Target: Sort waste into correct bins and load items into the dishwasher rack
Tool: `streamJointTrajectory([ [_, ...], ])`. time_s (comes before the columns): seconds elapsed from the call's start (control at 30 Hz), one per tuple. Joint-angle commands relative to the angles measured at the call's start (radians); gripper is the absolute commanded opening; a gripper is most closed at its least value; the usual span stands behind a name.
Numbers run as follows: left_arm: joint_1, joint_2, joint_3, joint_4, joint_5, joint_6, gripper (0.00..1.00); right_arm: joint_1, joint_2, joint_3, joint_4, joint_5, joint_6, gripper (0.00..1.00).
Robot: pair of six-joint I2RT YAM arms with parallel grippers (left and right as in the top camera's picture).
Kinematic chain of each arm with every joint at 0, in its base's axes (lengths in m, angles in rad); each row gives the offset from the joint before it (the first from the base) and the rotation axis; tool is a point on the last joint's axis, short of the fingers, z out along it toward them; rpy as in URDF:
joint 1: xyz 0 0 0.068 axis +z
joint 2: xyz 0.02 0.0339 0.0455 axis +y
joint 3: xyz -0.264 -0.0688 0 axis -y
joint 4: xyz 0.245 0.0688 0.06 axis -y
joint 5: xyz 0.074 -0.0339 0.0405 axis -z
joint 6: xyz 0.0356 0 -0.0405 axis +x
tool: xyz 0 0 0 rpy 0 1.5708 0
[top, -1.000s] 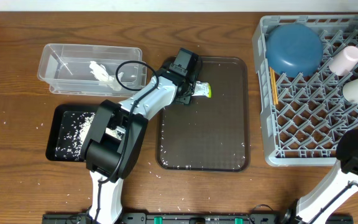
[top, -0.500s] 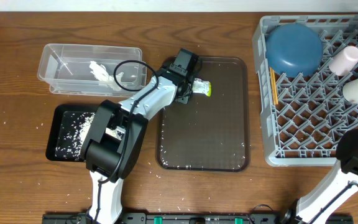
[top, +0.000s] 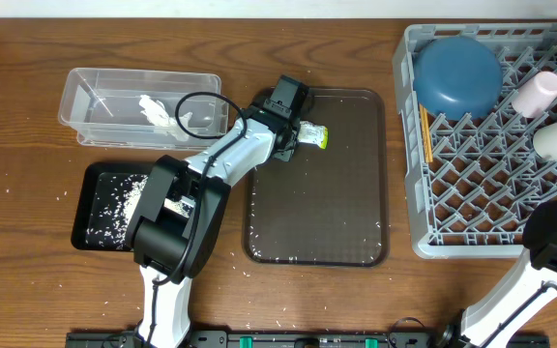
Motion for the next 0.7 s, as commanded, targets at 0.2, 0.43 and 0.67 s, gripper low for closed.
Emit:
streamJointTrajectory([
  [0.2,0.000,-0.016,-0.008,-0.006,-0.011,0.205,0.06,-0.014,0.005,-0.001,0.000,0.003,0.004,0.99],
  [0.43,0.000,-0.152,-0.008,-0.003,-0.032,0.298,0.06,-0.014,0.005,-0.001,0.000,0.003,0.004,0.99],
  [0.67,0.011,-0.284,-0.008,-0.010,-0.165,0.463,0.06,-0.014,0.005,-0.001,0.000,0.003,0.004,0.99],
])
